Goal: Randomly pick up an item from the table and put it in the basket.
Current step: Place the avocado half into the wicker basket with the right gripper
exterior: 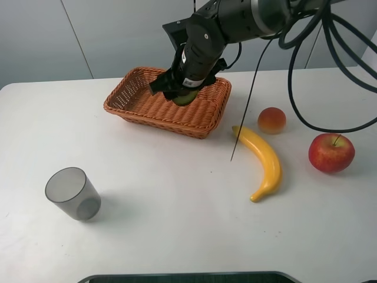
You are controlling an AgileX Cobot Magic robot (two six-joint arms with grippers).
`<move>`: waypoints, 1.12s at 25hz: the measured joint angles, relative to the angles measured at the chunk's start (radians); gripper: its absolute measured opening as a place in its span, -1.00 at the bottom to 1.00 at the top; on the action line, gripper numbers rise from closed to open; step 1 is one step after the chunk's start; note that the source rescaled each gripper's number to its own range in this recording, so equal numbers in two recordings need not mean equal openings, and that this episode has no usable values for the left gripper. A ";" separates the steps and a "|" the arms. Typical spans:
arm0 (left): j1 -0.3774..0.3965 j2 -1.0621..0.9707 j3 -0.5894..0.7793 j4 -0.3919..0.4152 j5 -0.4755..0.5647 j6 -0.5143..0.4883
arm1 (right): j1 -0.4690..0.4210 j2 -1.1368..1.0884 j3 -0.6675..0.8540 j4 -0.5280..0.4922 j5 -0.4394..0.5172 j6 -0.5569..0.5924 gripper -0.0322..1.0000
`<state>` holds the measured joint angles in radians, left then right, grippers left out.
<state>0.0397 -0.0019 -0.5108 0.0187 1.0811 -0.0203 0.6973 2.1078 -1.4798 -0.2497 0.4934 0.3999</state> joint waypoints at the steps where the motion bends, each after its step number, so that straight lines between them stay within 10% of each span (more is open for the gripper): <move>1: 0.000 0.000 0.000 0.000 0.000 0.000 | 0.000 0.005 0.000 0.000 -0.003 0.000 -0.94; 13: 0.000 0.000 0.000 0.000 0.000 0.000 | 0.000 0.012 0.000 -0.002 -0.013 0.000 -0.94; 16: 0.000 0.000 0.000 0.000 0.000 0.000 | 0.000 0.012 0.000 -0.002 -0.013 0.000 0.37; 18: 0.000 0.000 0.000 0.000 0.000 0.000 | 0.000 0.012 0.000 -0.002 -0.013 0.000 0.88; 28: 0.000 0.000 0.000 0.000 0.000 0.000 | 0.000 -0.022 0.000 -0.002 0.063 -0.002 0.99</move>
<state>0.0397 -0.0019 -0.5108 0.0187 1.0811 -0.0203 0.6973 2.0862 -1.4798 -0.2519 0.5565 0.3980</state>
